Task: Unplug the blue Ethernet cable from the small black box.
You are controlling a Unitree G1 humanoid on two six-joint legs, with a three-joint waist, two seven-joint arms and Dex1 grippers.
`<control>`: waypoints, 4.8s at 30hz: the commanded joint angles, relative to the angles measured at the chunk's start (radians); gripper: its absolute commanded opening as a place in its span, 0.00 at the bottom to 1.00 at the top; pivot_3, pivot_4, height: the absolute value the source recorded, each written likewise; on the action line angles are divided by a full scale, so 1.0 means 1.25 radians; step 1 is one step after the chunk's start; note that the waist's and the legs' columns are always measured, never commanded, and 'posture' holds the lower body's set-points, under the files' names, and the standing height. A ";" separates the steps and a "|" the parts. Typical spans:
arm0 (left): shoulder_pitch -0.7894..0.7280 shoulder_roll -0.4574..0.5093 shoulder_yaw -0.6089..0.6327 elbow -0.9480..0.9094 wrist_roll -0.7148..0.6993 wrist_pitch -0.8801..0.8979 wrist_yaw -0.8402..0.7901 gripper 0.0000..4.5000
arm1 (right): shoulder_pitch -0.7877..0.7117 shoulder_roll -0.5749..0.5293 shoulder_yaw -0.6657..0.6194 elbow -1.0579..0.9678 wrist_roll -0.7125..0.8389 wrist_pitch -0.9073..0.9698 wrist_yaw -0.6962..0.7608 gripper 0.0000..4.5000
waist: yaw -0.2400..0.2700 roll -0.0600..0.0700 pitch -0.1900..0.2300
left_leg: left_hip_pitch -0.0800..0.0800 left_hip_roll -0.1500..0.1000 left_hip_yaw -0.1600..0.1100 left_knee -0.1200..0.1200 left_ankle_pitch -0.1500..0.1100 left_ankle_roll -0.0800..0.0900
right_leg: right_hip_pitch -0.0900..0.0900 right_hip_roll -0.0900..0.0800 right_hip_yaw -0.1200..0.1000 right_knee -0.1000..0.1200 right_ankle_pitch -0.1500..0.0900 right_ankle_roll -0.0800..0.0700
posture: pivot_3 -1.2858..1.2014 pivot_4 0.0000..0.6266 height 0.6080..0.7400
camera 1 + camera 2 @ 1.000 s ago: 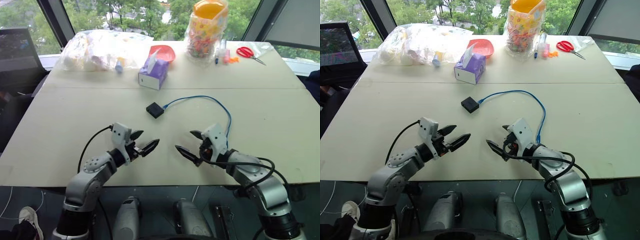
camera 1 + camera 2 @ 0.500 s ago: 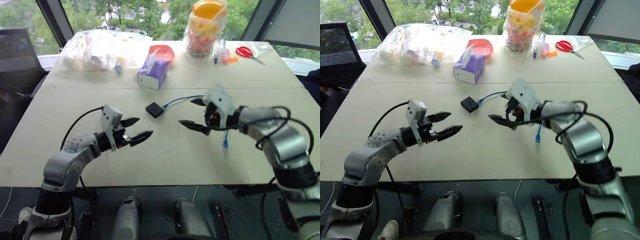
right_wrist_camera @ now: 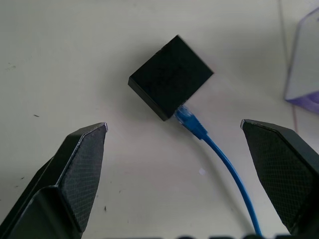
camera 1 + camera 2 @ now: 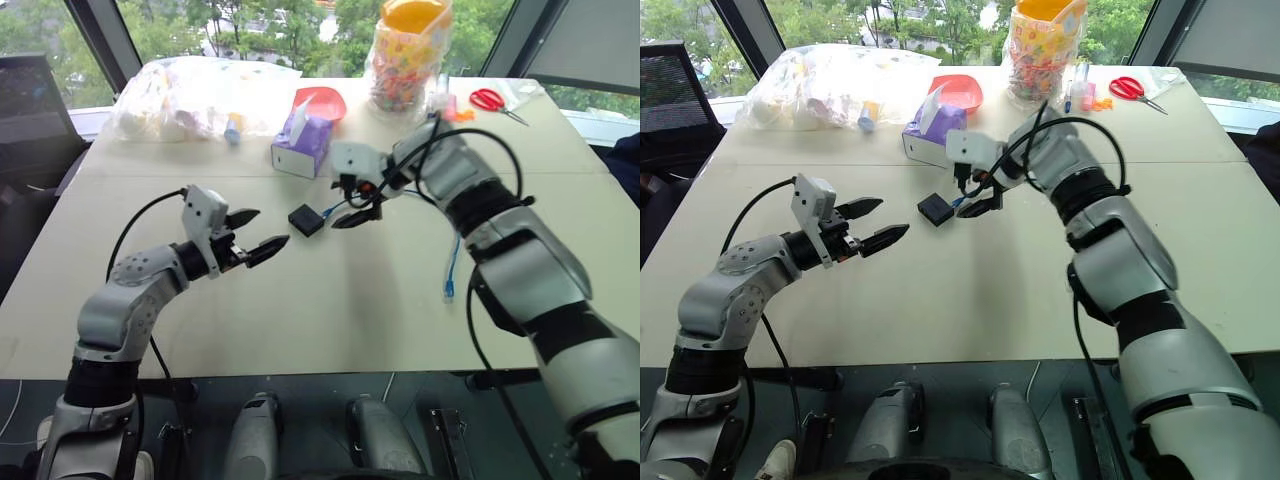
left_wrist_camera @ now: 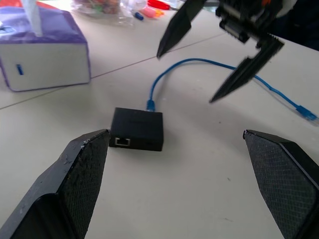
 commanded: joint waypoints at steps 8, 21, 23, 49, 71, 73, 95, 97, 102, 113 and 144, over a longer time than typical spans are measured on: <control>0.104 -0.012 0.074 -0.148 -0.007 -0.017 0.086 0.99 | -0.068 0.102 -0.010 0.151 -0.166 -0.061 -0.160 1.00 | -0.001 0.000 0.000 | 0.000 0.000 0.001 0.000 0.001 -0.002 | -0.003 0.000 0.000 0.005 0.000 0.000 | 0.52 0.24 0.96; 0.186 -0.018 0.107 -0.240 -0.011 -0.008 0.142 1.00 | -0.047 0.194 -0.016 0.172 -0.260 -0.041 -0.178 0.82 | -0.021 0.000 0.000 | 0.002 0.000 0.000 0.000 0.001 -0.002 | -0.004 0.001 0.001 0.009 0.000 0.000 | 0.52 0.24 0.96; 0.195 -0.017 0.112 -0.252 -0.014 -0.005 0.148 1.00 | -0.041 0.207 -0.015 0.173 -0.272 -0.042 -0.177 0.60 | -0.024 0.000 0.000 | 0.002 0.000 0.000 0.000 0.001 -0.002 | -0.004 0.001 0.001 0.010 0.000 0.000 | 0.52 0.24 0.96; 0.107 -0.003 0.052 -0.162 -0.012 -0.013 0.108 1.00 | -0.058 0.202 -0.149 0.130 -0.221 -0.125 0.010 0.01 | -0.030 -0.001 -0.001 | 0.001 0.000 0.000 0.001 0.002 -0.003 | -0.004 0.001 0.001 0.010 0.000 0.000 | 0.52 0.24 0.96; 0.092 -0.010 0.037 -0.157 0.005 -0.025 0.099 1.00 | -0.083 0.232 -0.102 0.171 -0.307 -0.063 -0.259 1.00 | -0.031 -0.001 0.000 | 0.001 0.000 0.000 0.000 0.002 -0.003 | -0.006 0.000 0.001 0.010 0.000 0.000 | 0.52 0.24 0.96; 0.103 -0.009 0.044 -0.170 0.003 -0.023 0.106 1.00 | -0.066 0.229 -0.096 0.175 -0.316 -0.045 -0.262 1.00 | -0.032 -0.001 0.000 | 0.001 0.000 0.000 0.000 0.002 -0.003 | -0.005 0.000 0.001 0.010 0.000 0.000 | 0.52 0.24 0.96; 0.135 -0.012 0.046 -0.200 -0.002 -0.023 0.127 1.00 | -0.023 0.210 -0.101 0.179 -0.335 0.037 -0.260 1.00 | -0.033 -0.002 -0.001 | 0.008 0.000 -0.001 0.000 0.002 -0.003 | 0.003 0.000 0.000 0.010 -0.002 -0.003 | 0.52 0.24 0.96; 0.139 -0.012 0.047 -0.204 -0.002 -0.023 0.129 1.00 | -0.021 0.216 -0.114 0.180 -0.323 0.055 -0.257 1.00 | -0.034 -0.002 -0.001 | 0.010 0.000 -0.001 0.000 0.002 -0.003 | 0.004 0.000 0.000 0.010 -0.002 -0.003 | 0.52 0.24 0.96; 0.160 -0.014 0.053 -0.230 -0.004 -0.018 0.140 1.00 | -0.020 0.229 -0.137 0.180 -0.310 0.076 -0.248 1.00 | -0.035 -0.002 -0.001 | 0.011 0.000 -0.001 0.000 0.002 -0.003 | 0.005 0.000 0.001 0.010 -0.002 -0.003 | 0.52 0.24 0.96; 0.227 -0.004 0.095 -0.308 -0.023 0.011 0.174 1.00 | -0.056 0.281 -0.271 0.176 -0.202 0.170 -0.131 1.00 | -0.037 -0.002 -0.001 | 0.011 0.001 -0.001 -0.002 0.002 -0.003 | 0.004 0.001 0.001 0.010 -0.002 -0.004 | 0.52 0.24 0.96; 0.174 0.005 0.055 -0.268 -0.039 0.030 0.164 1.00 | 0.012 0.253 -0.183 0.176 -0.275 0.161 -0.126 0.71 | -0.030 -0.003 0.000 | 0.007 0.000 -0.001 -0.001 0.001 -0.003 | 0.003 -0.001 0.000 0.008 -0.003 -0.005 | 0.52 0.24 0.96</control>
